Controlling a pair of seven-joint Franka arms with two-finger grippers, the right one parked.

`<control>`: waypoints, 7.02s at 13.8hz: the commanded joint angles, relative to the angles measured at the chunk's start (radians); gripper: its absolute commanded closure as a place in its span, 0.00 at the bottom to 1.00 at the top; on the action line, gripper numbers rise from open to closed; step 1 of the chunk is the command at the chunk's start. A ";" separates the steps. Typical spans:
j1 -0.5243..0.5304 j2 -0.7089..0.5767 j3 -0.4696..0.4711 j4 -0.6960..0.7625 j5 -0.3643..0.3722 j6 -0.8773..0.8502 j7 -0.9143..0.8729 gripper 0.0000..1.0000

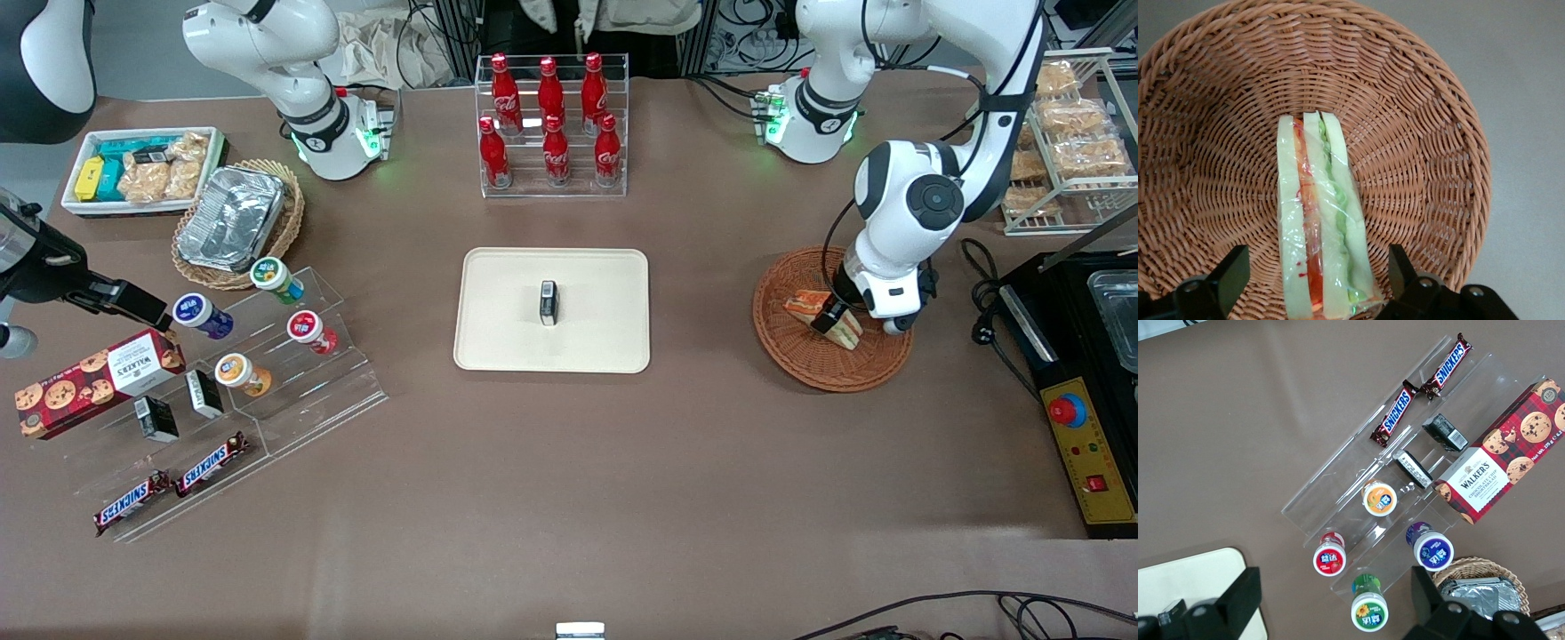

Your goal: Place sandwich from basket to tray

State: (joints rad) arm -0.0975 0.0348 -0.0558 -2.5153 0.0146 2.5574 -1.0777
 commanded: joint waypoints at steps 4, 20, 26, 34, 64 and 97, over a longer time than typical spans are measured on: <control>-0.008 -0.044 0.004 -0.007 0.033 -0.031 -0.031 0.96; -0.011 -0.163 -0.079 0.710 0.044 -1.040 0.658 1.00; -0.028 -0.184 -0.157 0.695 -0.060 -1.065 0.754 1.00; -0.234 -0.072 -0.168 0.652 -0.102 -0.814 0.592 1.00; -0.485 0.355 -0.157 0.481 0.013 -0.125 0.433 0.54; 0.036 -0.130 0.055 0.837 0.059 -0.950 1.234 0.00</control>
State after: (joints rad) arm -0.0246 -0.0280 -0.0887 -1.6280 0.1067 1.6143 0.0530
